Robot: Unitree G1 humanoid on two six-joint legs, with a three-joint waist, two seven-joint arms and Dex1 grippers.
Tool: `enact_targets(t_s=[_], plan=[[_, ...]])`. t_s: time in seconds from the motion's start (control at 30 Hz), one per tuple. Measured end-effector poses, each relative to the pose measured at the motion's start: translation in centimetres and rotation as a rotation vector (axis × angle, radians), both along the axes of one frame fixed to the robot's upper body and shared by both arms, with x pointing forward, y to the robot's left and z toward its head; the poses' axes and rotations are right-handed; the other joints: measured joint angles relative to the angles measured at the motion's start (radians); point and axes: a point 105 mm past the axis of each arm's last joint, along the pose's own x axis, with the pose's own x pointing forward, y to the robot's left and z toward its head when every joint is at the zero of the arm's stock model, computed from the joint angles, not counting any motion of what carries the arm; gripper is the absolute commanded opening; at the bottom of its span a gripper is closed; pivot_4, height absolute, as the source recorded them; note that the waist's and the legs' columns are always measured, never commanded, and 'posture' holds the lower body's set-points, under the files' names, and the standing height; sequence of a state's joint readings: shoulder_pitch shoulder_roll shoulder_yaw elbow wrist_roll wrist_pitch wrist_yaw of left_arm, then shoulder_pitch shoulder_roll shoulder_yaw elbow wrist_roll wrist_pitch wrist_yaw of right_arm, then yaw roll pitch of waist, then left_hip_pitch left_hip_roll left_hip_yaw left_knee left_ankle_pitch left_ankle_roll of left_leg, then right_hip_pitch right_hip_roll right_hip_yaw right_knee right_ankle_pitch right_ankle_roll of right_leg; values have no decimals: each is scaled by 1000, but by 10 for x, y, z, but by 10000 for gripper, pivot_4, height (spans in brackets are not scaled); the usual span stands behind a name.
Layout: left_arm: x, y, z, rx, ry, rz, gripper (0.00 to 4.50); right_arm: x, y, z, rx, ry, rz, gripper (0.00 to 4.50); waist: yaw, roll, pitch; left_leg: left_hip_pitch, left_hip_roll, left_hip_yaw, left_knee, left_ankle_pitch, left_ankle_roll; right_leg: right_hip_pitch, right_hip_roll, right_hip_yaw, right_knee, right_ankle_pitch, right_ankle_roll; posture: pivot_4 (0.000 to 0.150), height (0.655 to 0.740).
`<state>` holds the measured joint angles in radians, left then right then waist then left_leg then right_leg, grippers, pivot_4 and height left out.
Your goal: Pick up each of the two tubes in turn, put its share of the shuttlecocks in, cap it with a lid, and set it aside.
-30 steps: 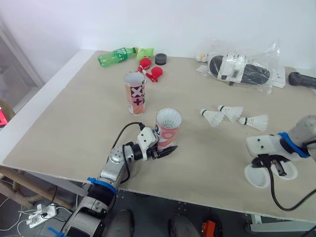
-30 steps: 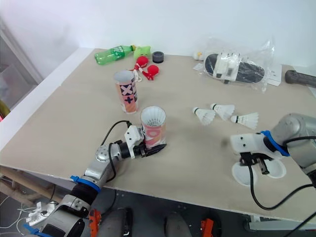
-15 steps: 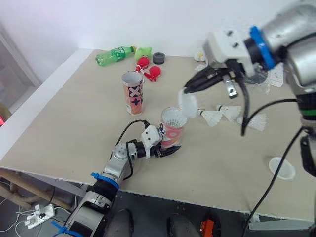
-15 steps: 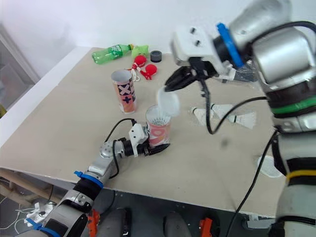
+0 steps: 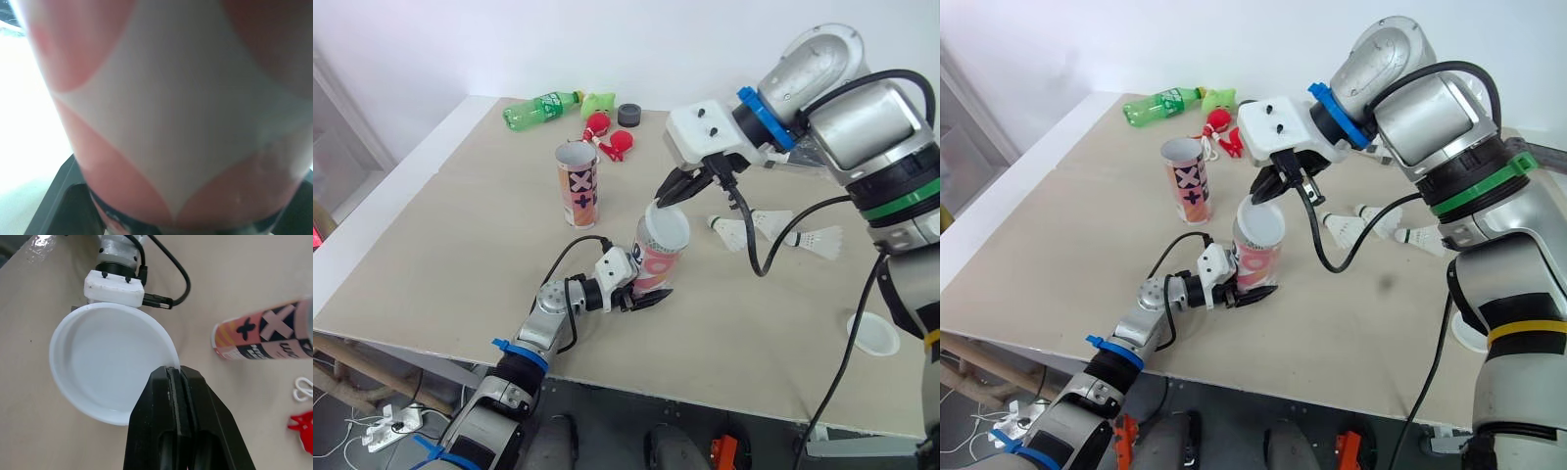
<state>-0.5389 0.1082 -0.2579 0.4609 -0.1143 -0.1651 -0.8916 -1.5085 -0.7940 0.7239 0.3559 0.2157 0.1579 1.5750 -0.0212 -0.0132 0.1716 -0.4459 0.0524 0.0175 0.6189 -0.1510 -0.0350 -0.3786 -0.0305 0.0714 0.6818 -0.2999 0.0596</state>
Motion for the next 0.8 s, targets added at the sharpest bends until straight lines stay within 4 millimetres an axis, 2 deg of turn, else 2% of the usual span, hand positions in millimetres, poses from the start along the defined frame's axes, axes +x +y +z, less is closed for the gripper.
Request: enact_targets(t_s=[0.8], plan=[[1, -2, 0, 30, 4, -2, 30117, 6, -2, -13, -118, -68, 40, 1229, 0, 0, 0, 1, 0, 0, 1, 0, 0, 1, 0, 0, 0, 0, 0, 1500, 7400]])
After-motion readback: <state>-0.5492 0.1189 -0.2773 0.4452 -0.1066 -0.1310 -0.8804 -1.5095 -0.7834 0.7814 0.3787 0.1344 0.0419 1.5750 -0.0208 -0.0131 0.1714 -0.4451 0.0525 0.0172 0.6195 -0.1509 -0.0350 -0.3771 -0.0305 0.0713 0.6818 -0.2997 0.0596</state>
